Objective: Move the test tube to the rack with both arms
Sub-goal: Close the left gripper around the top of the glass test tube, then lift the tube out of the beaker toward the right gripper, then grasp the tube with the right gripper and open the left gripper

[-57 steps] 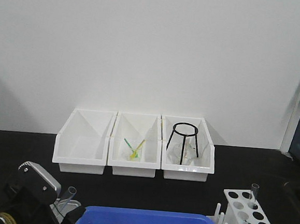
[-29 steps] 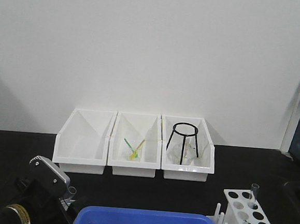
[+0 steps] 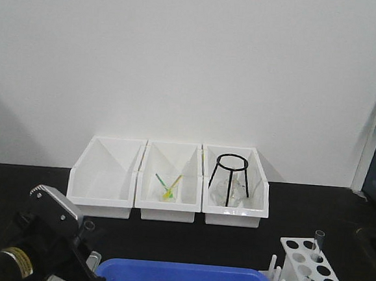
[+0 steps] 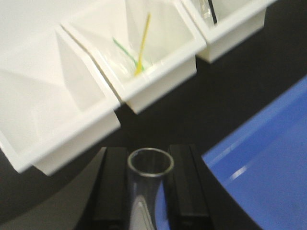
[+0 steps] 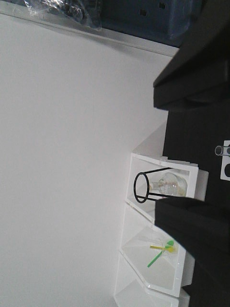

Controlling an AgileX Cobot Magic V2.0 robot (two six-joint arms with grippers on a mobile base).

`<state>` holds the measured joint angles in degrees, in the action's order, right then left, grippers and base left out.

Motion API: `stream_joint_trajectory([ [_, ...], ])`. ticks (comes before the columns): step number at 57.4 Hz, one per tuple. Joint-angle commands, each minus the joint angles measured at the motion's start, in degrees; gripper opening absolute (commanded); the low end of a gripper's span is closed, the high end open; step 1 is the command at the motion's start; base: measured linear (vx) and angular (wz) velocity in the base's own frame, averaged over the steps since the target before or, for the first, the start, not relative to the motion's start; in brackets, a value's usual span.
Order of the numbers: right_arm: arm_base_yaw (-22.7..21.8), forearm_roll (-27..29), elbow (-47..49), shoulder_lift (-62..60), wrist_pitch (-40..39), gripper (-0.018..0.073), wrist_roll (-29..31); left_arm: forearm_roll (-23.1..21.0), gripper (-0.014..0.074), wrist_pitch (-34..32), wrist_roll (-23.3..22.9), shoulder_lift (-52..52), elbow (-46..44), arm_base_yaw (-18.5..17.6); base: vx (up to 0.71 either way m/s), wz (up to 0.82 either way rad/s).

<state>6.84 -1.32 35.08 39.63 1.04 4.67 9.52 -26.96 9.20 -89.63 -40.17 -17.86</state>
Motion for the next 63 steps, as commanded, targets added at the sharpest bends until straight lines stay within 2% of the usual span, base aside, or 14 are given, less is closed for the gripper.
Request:
stream_joint_trajectory([
  [1, 0.1, -0.6, 2.1, 0.0, -5.2, 0.0449, 0.6, -0.7, -0.0008, -4.5, -0.3, 7.2, -3.7, -0.3, 0.0, 0.0],
  [7, 0.1, -0.5, 2.1, 0.0, -5.2, 0.0449, 0.1, -0.2, -0.0008, 1.8, -2.1, 13.6, -8.8, -0.3, 0.0, 0.0],
  [14, 0.6, -0.5, 2.1, 0.5, -5.2, 0.0449, 0.0, 0.2, -0.0008, 12.0, -9.8, 18.3, -17.7, -1.1, 0.0, 0.0],
  [18, 2.7, -0.5, 2.1, 1.8, -5.2, 0.0449, 0.0, 0.9, -0.0008, 15.8, -12.0, 18.6, -21.7, -2.1, 0.0, 0.0],
  [21, 6.0, -0.5, 2.1, 3.4, -5.2, 0.0449, 0.0, 1.8, -0.0008, 17.1, -13.7, 18.2, -23.5, -3.9, 0.0, 0.0],
  [26, 13.3, -0.4, 2.1, 7.0, -6.4, 0.0449, -0.1, 1.7, -0.0008, 16.5, -16.5, 17.2, -24.2, -7.1, 0.0, 0.0],
  [31, 21.7, -0.2, 2.1, 11.2, -11.1, 0.0449, -1.4, 1.6, -0.0008, 15.9, -20.2, 15.5, -24.2, -11.5, 0.0, 0.0],
  [39, 29.9, 0.6, 2.1, 16.6, -18.5, 0.0449, -4.7, 1.6, -0.0008, 13.9, -22.0, 13.3, -24.2, -18.4, 0.0, 0.0],
  [43, 32.0, 0.8, 2.1, 19.0, -19.5, 0.0449, -4.7, 1.7, -0.0008, 12.1, -22.0, 12.3, -24.2, -21.5, 0.0, 0.0],
  [50, 32.7, 1.3, 2.1, 20.7, -20.7, 0.0449, -5.2, 1.7, -0.0008, 11.9, -22.0, 11.0, -24.2, -25.1, 0.0, 0.0],
  [63, 32.7, 1.3, 2.1, 21.0, -22.7, 0.0449, -5.9, 1.6, -0.0008, 8.9, -23.1, 8.9, -24.2, -29.4, 0.0, 0.0],
])
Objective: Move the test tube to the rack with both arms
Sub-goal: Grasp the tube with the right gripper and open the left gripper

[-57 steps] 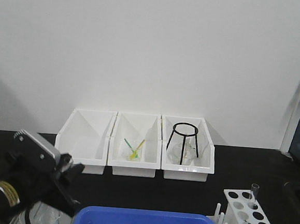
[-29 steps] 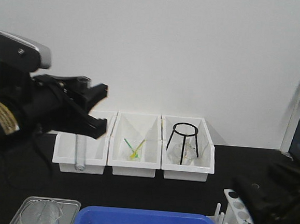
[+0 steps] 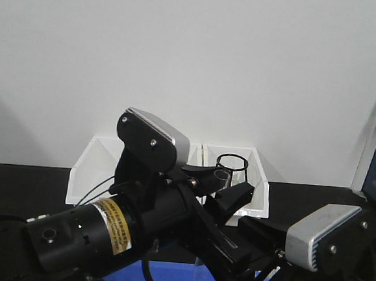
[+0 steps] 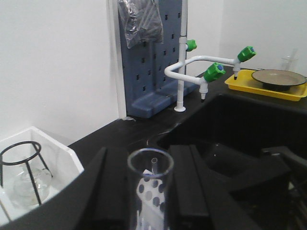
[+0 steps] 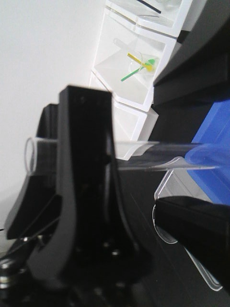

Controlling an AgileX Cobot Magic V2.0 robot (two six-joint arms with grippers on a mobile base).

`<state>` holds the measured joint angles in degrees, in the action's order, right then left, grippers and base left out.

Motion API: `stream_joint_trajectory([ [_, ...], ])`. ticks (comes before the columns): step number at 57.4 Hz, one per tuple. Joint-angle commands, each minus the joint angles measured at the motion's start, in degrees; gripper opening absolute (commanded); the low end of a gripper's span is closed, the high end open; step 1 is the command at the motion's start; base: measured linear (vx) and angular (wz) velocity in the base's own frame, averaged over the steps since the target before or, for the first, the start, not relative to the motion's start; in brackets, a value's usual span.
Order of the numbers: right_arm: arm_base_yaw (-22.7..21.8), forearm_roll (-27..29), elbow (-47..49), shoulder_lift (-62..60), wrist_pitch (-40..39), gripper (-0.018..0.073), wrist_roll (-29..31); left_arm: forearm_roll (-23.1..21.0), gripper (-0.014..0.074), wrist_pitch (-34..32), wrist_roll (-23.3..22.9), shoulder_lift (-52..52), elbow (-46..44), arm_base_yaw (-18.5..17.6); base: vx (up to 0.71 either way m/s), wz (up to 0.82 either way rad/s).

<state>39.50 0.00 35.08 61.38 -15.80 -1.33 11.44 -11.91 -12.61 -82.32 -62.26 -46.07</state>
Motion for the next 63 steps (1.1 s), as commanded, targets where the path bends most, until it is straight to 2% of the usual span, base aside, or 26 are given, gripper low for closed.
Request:
stream_joint_trajectory([
  [1, 0.1, 0.0, 2.1, -0.8, -5.9, 0.0449, 0.1, -0.3, -0.0008, -6.1, -1.4, 1.3, -2.1, -1.4, 0.0, 0.0],
  [15, 0.1, 0.0, 2.1, -0.8, -6.1, 0.0447, 0.1, -0.3, -0.0007, -6.4, -1.6, 0.6, -2.1, -4.0, 0.0, 0.0],
  [21, 0.1, 0.0, 2.1, -0.8, -6.0, 0.0405, 0.1, -0.3, -0.0007, -6.4, -1.6, 0.4, -2.1, -4.1, 0.0, 0.0],
  [25, 0.1, 0.0, 2.1, -0.8, -6.0, 0.0332, 0.1, -0.3, -0.0007, -6.3, -1.6, 0.4, -2.1, -4.1, 0.0, 0.0],
  [39, 0.1, 0.0, 2.1, -0.8, -6.1, -0.0008, 0.1, -0.3, -0.0007, -6.3, -1.6, 0.4, -2.1, -4.1, 0.0, 0.0],
  [54, 0.1, 0.0, 2.1, -0.8, -6.0, -0.0012, 0.1, -0.2, 0.0004, -6.3, -0.7, 0.4, -2.1, -4.1, 0.0, 0.0],
  [63, 0.1, 0.0, 2.1, -0.8, -5.9, -0.0012, 0.1, -0.1, 0.0101, -6.0, -0.5, 0.4, -2.1, -4.1, 0.0, 0.0],
])
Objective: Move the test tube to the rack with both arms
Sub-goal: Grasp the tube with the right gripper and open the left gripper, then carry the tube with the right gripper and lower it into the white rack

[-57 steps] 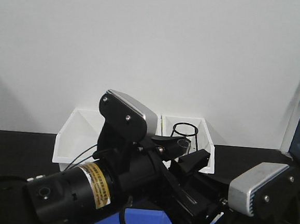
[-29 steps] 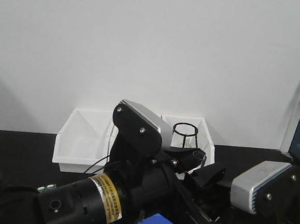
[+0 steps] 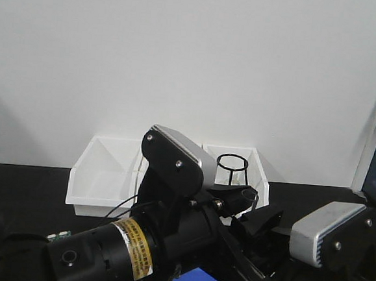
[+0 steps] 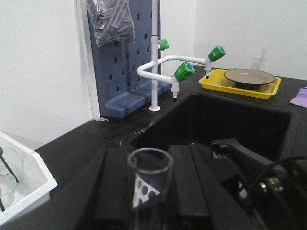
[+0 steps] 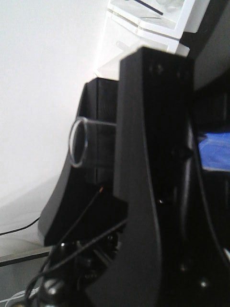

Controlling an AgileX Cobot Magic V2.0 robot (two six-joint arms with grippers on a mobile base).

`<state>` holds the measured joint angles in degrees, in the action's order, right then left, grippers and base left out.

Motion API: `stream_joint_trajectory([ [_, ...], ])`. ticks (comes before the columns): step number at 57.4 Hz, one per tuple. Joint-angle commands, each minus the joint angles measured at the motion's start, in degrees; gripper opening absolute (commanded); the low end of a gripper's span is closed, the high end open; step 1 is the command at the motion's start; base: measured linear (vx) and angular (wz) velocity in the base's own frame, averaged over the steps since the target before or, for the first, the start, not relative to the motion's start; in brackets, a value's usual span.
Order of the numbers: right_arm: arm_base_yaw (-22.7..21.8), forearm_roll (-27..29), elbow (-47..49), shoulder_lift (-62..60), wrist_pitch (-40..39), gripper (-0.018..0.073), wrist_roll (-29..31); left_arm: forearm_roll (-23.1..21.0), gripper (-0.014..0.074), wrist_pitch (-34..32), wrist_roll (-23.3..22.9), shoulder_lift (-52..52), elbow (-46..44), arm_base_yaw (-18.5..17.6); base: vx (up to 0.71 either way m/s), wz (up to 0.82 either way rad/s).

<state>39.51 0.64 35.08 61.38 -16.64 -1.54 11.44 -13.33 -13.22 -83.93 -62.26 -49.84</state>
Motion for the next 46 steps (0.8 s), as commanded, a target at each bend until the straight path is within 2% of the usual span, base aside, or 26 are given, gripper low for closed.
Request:
stream_joint_trajectory([
  [1, 0.1, -0.6, 2.1, -0.8, -5.0, -0.0012, 0.3, -0.1, 0.0115, -4.5, 0.1, 2.0, -2.1, -0.3, 0.0, 0.0],
  [13, 0.1, -0.6, 2.1, -0.8, -5.0, -0.0011, 0.3, 5.6, 0.0353, -4.5, 0.0, 2.0, -2.1, -0.3, 0.0, 0.0],
  [19, 0.1, -0.6, 2.1, -0.8, -5.0, -0.0011, 0.3, 5.7, 0.0451, -4.5, 0.0, 2.5, -2.2, -0.3, 0.0, 0.0],
  [25, 0.0, -0.6, 2.1, -0.8, -4.4, -0.0011, 0.3, 5.7, 0.0501, -5.3, 0.0, 4.7, -2.2, -0.2, 0.0, 0.0],
  [36, 0.0, -0.6, 2.1, 0.3, -3.0, -0.0011, 0.5, 5.7, 0.049, -4.5, 0.1, 13.3, -2.2, -0.2, 0.0, 0.0],
  [42, 0.0, -0.6, 2.1, 2.6, -4.1, -0.0011, 1.1, 5.7, 0.0443, -0.4, 0.1, 19.0, -2.2, -0.2, 0.0, 0.0],
  [46, -0.9, -0.6, 2.1, 4.2, -6.1, -0.0011, 2.8, 5.7, 0.0373, 4.8, 1.2, 22.2, -2.2, -0.2, 0.0, 0.0],
])
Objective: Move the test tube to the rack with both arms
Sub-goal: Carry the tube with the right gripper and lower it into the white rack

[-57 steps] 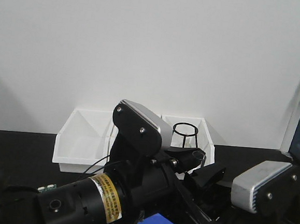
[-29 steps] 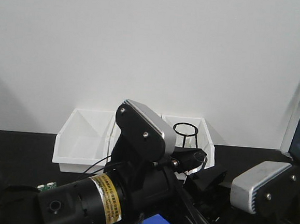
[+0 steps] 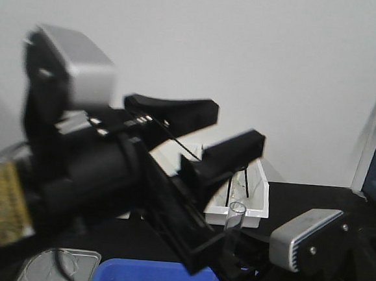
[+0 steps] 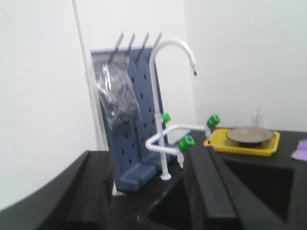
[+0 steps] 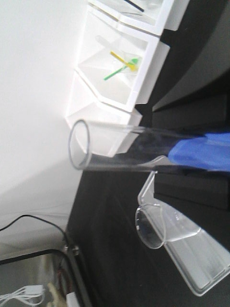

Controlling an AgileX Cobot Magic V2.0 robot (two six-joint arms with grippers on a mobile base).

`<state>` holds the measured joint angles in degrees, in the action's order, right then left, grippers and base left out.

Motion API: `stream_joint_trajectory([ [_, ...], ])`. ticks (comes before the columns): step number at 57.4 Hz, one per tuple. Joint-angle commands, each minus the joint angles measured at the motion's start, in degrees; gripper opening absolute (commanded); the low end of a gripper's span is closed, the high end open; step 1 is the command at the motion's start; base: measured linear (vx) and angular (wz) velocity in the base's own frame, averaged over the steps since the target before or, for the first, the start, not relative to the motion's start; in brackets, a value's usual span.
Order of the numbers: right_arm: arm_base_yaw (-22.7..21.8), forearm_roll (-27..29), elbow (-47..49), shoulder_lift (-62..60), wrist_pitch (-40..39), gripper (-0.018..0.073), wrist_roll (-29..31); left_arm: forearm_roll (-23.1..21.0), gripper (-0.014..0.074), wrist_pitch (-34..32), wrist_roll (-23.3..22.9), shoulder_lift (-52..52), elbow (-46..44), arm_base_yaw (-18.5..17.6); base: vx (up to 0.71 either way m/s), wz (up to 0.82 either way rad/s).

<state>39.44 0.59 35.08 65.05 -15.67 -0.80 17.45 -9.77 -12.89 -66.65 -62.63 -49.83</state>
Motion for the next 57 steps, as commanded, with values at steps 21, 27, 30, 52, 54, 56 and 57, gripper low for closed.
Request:
stream_joint_trajectory([
  [21, -25.7, 2.8, -5.8, 2.3, -22.4, -0.0007, 3.2, -0.3, -0.0008, 14.7, 5.6, 10.9, -1.9, -0.3, 0.0, 0.0],
  [27, -29.8, -0.6, -8.2, 2.3, -26.1, -0.0007, 2.5, -0.3, -0.0006, 14.7, 5.6, 10.9, -1.9, -0.3, 0.0, 0.0],
  [30, -30.9, -2.4, -8.8, 2.3, -27.1, -0.0007, 1.9, -0.3, -0.0005, 14.6, 5.6, 10.9, -1.8, -0.3, 0.0, 0.0],
  [52, -31.4, -2.8, -9.0, 8.0, -32.3, -0.0007, 3.3, -0.3, -0.0004, 14.1, 5.6, 10.9, -1.7, -0.3, 0.0, 0.0],
  [54, -31.4, -2.8, -9.0, 9.1, -33.9, -0.0007, 3.3, -0.3, -0.0004, 14.1, 5.6, 10.9, -1.7, -0.3, 0.0, 0.0],
  [56, -31.4, -2.8, -9.0, 10.1, -35.6, -0.0007, 3.3, -0.4, -0.0004, 14.1, 5.6, 10.9, -1.7, -0.3, 0.0, 0.0],
  [57, -31.4, -2.8, -9.0, 10.5, -36.1, -0.0007, 3.3, -0.4, -0.0004, 14.2, 5.6, 10.9, -1.7, -0.3, 0.0, 0.0],
])
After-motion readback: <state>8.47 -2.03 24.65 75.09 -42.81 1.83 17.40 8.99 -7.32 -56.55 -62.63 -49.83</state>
